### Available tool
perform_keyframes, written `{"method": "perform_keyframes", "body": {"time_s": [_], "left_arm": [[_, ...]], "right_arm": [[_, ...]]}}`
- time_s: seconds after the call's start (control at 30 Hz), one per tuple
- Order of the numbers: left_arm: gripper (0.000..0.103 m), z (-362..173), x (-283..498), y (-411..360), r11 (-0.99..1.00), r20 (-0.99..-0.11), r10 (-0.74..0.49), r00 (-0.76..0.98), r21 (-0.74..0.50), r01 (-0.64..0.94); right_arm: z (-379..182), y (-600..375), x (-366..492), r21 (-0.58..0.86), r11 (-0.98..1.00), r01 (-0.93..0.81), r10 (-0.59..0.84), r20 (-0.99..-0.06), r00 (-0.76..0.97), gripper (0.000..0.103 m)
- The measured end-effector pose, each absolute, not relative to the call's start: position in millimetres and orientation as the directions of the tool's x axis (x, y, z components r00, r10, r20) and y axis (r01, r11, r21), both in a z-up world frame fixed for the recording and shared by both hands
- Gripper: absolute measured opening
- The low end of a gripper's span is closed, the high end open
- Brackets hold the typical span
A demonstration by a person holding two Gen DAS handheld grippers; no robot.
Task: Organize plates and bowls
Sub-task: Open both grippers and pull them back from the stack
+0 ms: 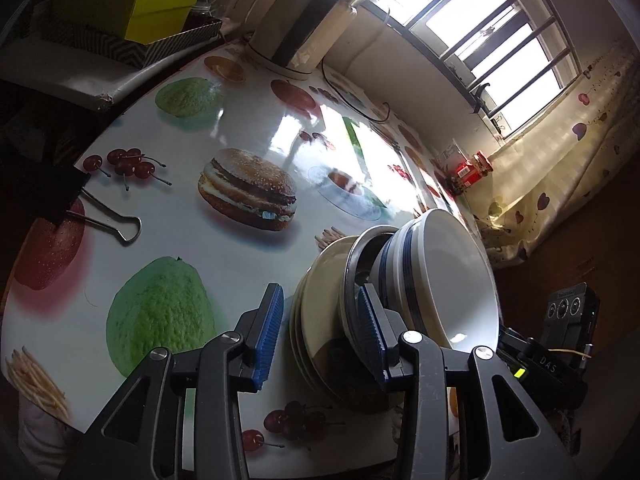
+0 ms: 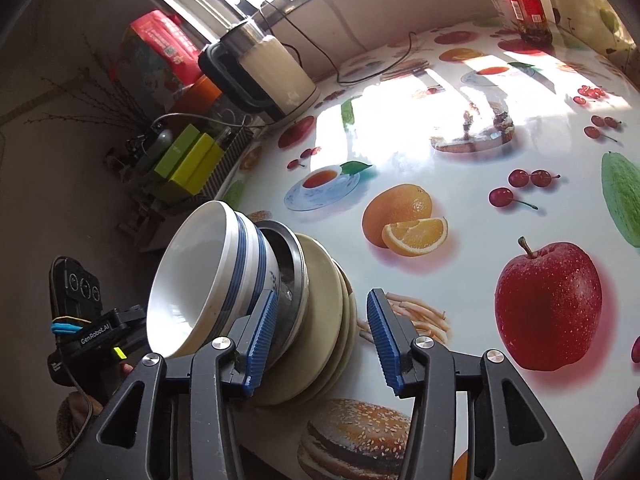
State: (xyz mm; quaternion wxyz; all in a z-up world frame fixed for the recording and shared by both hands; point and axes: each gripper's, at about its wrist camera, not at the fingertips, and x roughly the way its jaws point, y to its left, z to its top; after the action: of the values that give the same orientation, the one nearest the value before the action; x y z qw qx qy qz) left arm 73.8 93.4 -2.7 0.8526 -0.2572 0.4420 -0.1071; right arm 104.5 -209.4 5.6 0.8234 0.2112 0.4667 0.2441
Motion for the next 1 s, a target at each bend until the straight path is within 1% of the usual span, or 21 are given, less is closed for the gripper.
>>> {"method": "perform_keyframes", "body": {"time_s": [0.17,0.27,0.33,0.4,0.47,0.6,0.67,0.77,0.83,0.9,0.93,1.0], "left_arm": [[0.040,2.3,62.5,86.6,0.897,-0.722,-0.321,0.613,-0.440,-0.048],[0.041,6.8,52.8,80.4,0.931,-0.730,-0.251,0.636,-0.363,-0.050],[0.044,9.4,46.4,76.0,0.943,-0.730,-0.222,0.647,-0.329,-0.047],[0.047,10.3,39.7,72.4,0.955,-0.733,-0.190,0.654,-0.292,-0.049],[0.049,9.2,34.4,68.3,0.966,-0.740,-0.157,0.655,-0.254,-0.055],[0.050,7.2,25.0,63.3,0.973,-0.741,-0.136,0.658,-0.226,-0.054],[0.050,8.3,20.2,59.2,0.980,-0.737,-0.114,0.666,-0.194,-0.047],[0.050,9.2,14.2,54.4,0.984,-0.730,-0.101,0.675,-0.171,-0.038],[0.050,11.0,9.3,49.3,0.990,-0.725,-0.065,0.686,-0.132,-0.045],[0.056,12.7,4.0,43.0,0.995,-0.711,-0.045,0.702,-0.098,-0.035],[0.056,12.5,1.9,40.8,0.995,-0.708,-0.045,0.705,-0.094,-0.032],[0.057,10.7,-1.1,37.0,0.996,-0.704,-0.041,0.709,-0.085,-0.027]], "right_arm": [[11.3,-206.4,93.3,0.488,0.841,-0.233,0.535,-0.694,0.481,0.050],[16.4,-204.8,85.6,0.445,0.863,-0.240,0.502,-0.699,0.509,0.051],[20.7,-201.9,78.3,0.390,0.886,-0.249,0.462,-0.706,0.537,0.054],[24.2,-198.8,70.9,0.341,0.903,-0.260,0.429,-0.710,0.559,0.055],[25.8,-197.3,64.2,0.321,0.911,-0.260,0.413,-0.710,0.570,0.055],[29.0,-192.7,51.3,0.254,0.929,-0.268,0.367,-0.710,0.601,0.056],[30.3,-192.4,46.6,0.248,0.931,-0.269,0.364,-0.705,0.609,0.056],[32.6,-191.7,38.6,0.219,0.939,-0.264,0.340,-0.701,0.627,0.060],[34.7,-189.5,32.7,0.204,0.942,-0.267,0.332,-0.695,0.638,0.065],[35.3,-187.6,27.4,0.188,0.945,-0.269,0.322,-0.691,0.647,0.069],[34.8,-186.9,24.8,0.183,0.946,-0.269,0.318,-0.690,0.650,0.072],[31.6,-186.5,20.2,0.190,0.944,-0.270,0.324,-0.692,0.645,0.076]]}}
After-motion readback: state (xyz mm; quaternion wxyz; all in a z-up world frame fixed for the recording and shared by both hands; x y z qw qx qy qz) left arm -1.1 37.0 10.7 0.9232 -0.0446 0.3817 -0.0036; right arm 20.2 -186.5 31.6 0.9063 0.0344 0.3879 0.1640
